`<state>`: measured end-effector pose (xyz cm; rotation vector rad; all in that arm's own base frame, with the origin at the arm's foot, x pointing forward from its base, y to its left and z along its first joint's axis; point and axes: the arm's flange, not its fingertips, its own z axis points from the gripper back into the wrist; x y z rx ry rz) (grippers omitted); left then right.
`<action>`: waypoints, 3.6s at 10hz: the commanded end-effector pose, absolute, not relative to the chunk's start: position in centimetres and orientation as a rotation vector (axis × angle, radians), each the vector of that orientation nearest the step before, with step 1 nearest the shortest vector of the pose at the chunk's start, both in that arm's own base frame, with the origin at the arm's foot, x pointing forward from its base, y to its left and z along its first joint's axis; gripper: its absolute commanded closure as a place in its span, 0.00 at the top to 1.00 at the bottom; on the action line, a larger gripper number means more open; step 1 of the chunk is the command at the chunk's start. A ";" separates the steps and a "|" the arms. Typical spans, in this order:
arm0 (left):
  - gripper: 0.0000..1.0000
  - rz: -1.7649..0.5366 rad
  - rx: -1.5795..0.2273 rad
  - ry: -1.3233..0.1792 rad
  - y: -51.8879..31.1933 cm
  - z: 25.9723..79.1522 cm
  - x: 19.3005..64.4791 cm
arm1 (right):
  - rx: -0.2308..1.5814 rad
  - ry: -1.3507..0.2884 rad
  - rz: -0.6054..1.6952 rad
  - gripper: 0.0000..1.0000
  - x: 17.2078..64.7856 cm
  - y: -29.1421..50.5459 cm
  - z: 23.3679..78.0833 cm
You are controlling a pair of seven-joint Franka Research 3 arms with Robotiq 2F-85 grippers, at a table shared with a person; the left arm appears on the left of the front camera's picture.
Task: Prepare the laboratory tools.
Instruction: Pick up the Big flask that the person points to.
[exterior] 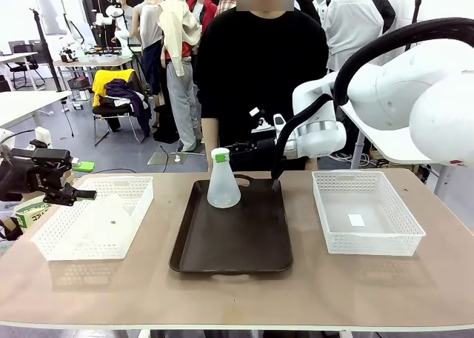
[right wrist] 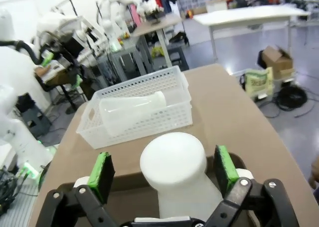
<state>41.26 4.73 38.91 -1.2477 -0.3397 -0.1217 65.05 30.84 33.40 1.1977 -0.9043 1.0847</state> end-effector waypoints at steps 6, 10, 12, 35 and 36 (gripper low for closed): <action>1.00 -0.123 -1.262 -0.346 4.8 39.1 41.2 | 0.875 -0.907 0.897 1.00 58.7 18.9 38.0; 1.00 -0.123 -1.262 -0.346 4.8 39.1 41.2 | 0.750 -1.127 0.685 1.00 52.6 11.7 38.8; 1.00 -0.123 -1.262 -0.346 4.8 39.1 41.2 | 0.738 -1.201 0.618 1.00 50.9 9.7 38.7; 1.00 0.085 -0.733 -0.376 4.9 42.1 45.2 | 0.754 -1.185 0.569 1.00 50.9 8.3 39.2; 1.00 0.076 -0.659 -0.347 3.7 42.8 46.0 | 0.754 -1.185 0.569 1.00 50.9 8.3 39.2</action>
